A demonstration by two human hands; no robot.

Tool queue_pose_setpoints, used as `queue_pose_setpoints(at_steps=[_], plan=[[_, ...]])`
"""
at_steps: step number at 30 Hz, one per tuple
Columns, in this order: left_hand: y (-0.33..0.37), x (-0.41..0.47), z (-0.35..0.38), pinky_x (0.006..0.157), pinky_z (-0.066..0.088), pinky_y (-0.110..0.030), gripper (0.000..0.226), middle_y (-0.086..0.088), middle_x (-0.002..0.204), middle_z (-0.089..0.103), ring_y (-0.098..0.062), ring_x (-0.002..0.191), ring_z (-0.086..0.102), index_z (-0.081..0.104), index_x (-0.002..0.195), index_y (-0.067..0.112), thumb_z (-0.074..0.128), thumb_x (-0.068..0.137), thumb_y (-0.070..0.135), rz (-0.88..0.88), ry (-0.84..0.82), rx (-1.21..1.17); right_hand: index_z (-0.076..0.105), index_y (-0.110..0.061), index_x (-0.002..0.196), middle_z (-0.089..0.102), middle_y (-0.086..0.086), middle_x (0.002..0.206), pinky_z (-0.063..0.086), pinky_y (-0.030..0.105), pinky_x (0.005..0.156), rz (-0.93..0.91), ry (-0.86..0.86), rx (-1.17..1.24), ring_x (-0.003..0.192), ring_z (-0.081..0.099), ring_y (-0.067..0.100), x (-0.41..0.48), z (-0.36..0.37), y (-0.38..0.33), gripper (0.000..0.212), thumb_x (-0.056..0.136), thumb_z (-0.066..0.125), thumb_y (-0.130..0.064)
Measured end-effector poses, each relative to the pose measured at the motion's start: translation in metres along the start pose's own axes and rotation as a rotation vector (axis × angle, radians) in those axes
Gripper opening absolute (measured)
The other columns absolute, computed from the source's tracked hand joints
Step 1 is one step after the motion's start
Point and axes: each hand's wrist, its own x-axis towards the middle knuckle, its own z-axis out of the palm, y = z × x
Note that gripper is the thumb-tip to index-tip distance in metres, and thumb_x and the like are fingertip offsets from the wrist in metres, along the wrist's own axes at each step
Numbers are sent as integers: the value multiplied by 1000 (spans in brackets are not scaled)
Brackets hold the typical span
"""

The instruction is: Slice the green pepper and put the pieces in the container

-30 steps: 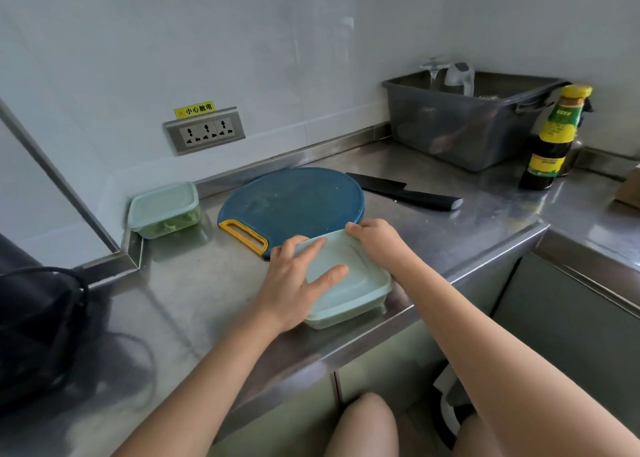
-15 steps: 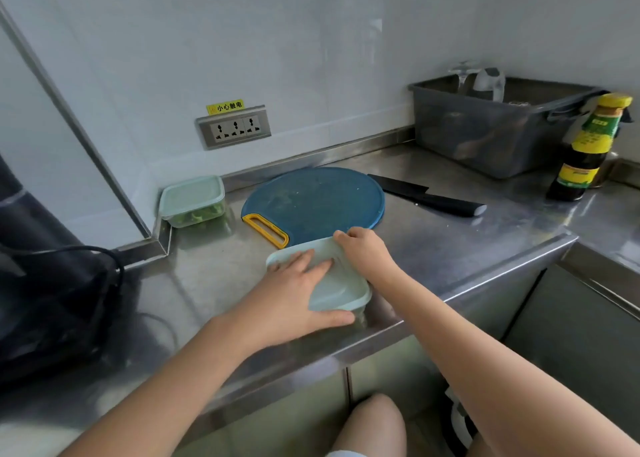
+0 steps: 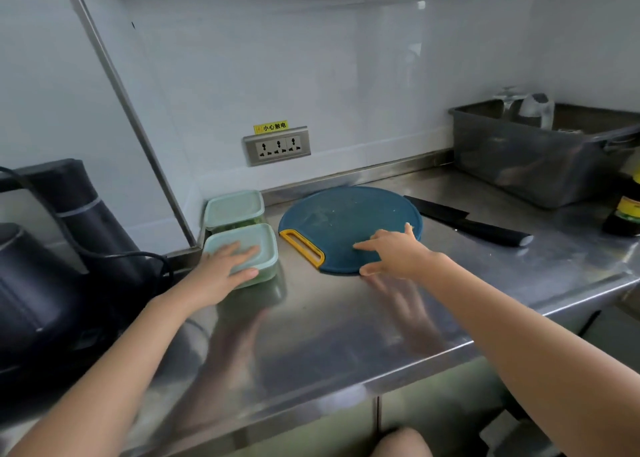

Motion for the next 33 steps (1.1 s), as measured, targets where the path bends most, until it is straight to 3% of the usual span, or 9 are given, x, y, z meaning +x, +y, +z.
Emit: queue_pose_setpoints(at_steps=[9,17,22,24,28,30,33], plan=[[-19,29,-1,118,4,-44,55,-8,158,12,-23,146,7,22,146,36,38,95,48,-38,31,37,32,-29,144,53,11,120,14,57,112,-71,-5,-286,107,55,31,-30,0,-58,59,93,35,-58],[-16,28,4,115,7,-44,53,-9,157,16,-25,145,10,25,146,35,36,96,48,-60,73,67,37,-28,142,56,11,110,24,48,110,-29,8,-308,99,58,31,-43,3,-64,59,92,36,-59],[-6,26,0,116,12,-35,52,-6,157,17,-23,145,14,27,147,24,42,98,33,-37,43,-48,42,-27,139,60,8,110,32,43,101,-23,-16,-245,102,57,29,-44,-1,-64,56,92,40,-57],[-7,27,-4,117,12,-34,51,-4,157,18,-22,144,16,28,147,23,43,98,29,-26,13,-57,55,-21,128,63,7,111,39,39,91,-10,-39,-128,102,57,29,-41,-5,-58,47,91,46,-48],[-9,25,-9,116,12,-33,50,-3,156,21,-21,144,19,28,146,22,43,99,27,-36,-12,-38,69,-13,110,67,6,109,52,38,86,-27,-12,94,100,61,29,-40,-17,-43,29,83,59,-17],[-8,25,-9,116,12,-32,50,-3,156,22,-20,143,19,28,146,21,44,99,26,-37,-13,-53,73,-15,88,70,6,97,55,36,77,8,39,158,88,64,27,-36,-21,-37,22,77,57,-5],[-6,25,-9,115,13,-32,51,-3,155,23,-21,143,20,29,146,21,46,98,25,-32,-3,-68,67,-18,60,67,7,73,52,30,59,85,123,242,64,60,29,-28,-30,-31,18,69,60,-4]])
